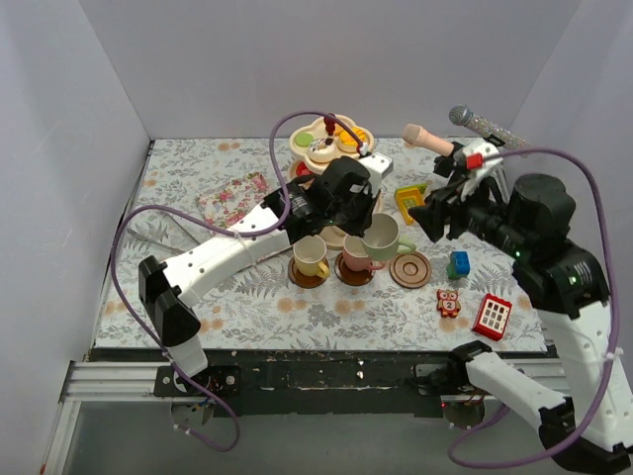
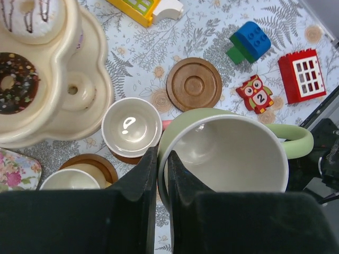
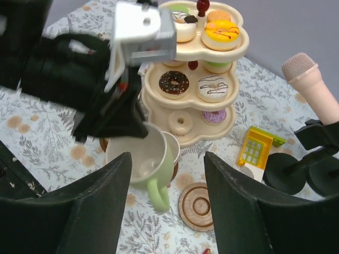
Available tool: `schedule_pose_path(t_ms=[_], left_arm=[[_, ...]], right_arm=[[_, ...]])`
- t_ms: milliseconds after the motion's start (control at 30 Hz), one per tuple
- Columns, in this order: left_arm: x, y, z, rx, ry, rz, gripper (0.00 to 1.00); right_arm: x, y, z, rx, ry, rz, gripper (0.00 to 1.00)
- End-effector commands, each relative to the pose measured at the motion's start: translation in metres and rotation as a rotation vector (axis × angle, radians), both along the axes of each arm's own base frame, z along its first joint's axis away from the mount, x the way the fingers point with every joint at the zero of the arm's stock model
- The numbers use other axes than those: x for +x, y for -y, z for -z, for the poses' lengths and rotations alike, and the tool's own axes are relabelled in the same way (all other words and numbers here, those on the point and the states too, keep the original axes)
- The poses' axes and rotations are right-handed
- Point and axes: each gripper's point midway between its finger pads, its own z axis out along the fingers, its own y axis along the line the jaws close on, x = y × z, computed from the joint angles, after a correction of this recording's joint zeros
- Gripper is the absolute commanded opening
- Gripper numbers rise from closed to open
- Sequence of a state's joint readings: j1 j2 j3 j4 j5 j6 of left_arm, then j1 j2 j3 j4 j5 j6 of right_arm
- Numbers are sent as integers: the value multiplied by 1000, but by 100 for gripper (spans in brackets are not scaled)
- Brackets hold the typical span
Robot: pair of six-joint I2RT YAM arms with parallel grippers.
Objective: Serve the afternoon tea
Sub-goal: Adjust the cup.
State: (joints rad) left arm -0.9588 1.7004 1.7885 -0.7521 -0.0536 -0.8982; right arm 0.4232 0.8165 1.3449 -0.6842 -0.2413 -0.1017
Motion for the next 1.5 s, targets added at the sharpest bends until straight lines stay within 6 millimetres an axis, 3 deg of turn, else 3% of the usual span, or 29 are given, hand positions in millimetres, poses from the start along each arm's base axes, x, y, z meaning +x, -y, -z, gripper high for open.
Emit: schedule_pose_path(t_ms=[0, 533, 767, 933, 967, 1000, 1133, 1233, 1267, 1400, 1467], left_arm=[[-5, 11, -33, -10, 116, -8, 0], [-6, 28, -26, -28, 75, -8, 0], [-8, 37, -27, -61, 59, 6, 0], [-13, 45, -30, -102, 43, 38, 0], [-13, 46, -30, -108, 43, 38, 0], [-14, 46, -31, -114, 43, 40, 0], [-14, 48, -32, -129, 40, 43, 0], [-15, 49, -30, -133, 36, 45, 0], [-15, 49, -31, -135, 39, 44, 3], [-14, 48, -37, -164, 52, 35, 39], [-15, 47, -44, -187, 64, 33, 49]], right_arm=[[16, 3, 61, -115, -382, 110, 61], [21, -10, 126, -127, -500, 193, 50], [32, -9, 149, -143, -498, 288, 37], [37, 1, 165, -196, -515, 364, 11], [38, 4, 166, -198, -513, 387, 3], [38, 7, 168, -202, -512, 404, 1], [40, 22, 166, -183, -466, 485, 1], [42, 27, 152, -130, -409, 517, 1], [43, 28, 145, -110, -387, 517, 1], [43, 36, 132, -84, -349, 555, 1], [43, 41, 128, -82, -334, 573, 1]])
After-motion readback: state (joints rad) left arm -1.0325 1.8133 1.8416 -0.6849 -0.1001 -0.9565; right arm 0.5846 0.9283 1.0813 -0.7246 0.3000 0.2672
